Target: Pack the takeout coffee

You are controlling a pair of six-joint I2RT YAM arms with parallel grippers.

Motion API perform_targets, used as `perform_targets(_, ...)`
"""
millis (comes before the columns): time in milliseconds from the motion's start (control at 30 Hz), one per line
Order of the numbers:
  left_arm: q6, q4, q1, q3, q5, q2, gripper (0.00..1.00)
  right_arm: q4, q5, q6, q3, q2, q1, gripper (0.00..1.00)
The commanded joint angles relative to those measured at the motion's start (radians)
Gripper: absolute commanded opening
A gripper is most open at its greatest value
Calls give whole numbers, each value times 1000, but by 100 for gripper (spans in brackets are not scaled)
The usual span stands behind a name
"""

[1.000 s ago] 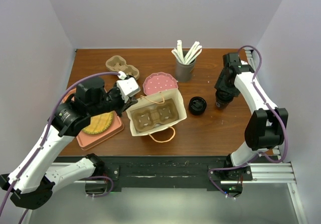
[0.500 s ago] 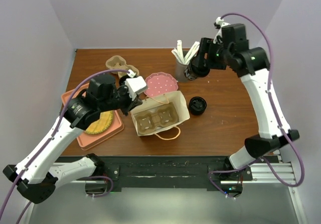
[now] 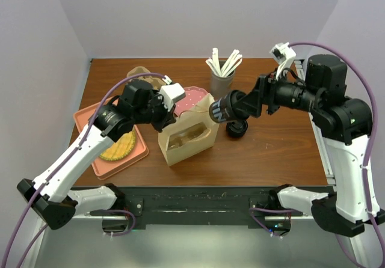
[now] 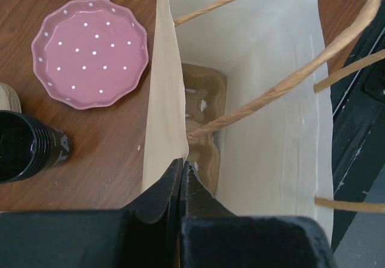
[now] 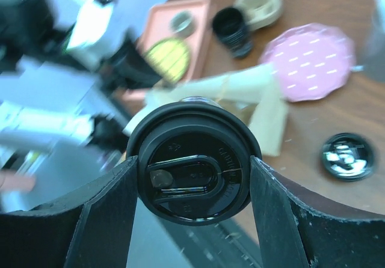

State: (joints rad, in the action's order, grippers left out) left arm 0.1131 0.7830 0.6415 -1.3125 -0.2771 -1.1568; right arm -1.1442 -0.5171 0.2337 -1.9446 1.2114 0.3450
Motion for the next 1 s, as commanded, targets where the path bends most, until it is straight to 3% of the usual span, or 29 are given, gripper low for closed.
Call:
perform_targets(0, -59, 27, -6, -88, 1, -50, 0, 89, -170, -23, 87, -41, -1, 45)
perform_targets(300, -56, -134, -6, -33, -60, 22, 0, 202, -89, -23, 139, 5, 110, 45)
perform_targets(400, -20, -171, -8, -2, -62, 55, 0, 140, 9, -94, 115, 48, 216, 45)
perform_targets(633, 86, -257, -6, 120, -108, 178, 0, 41, 229, -304, 90, 73, 313, 44)
perform_targets(967, 128, -269, -6, 170, -106, 187, 0, 173, 499, -428, 292, -16, 551, 45)
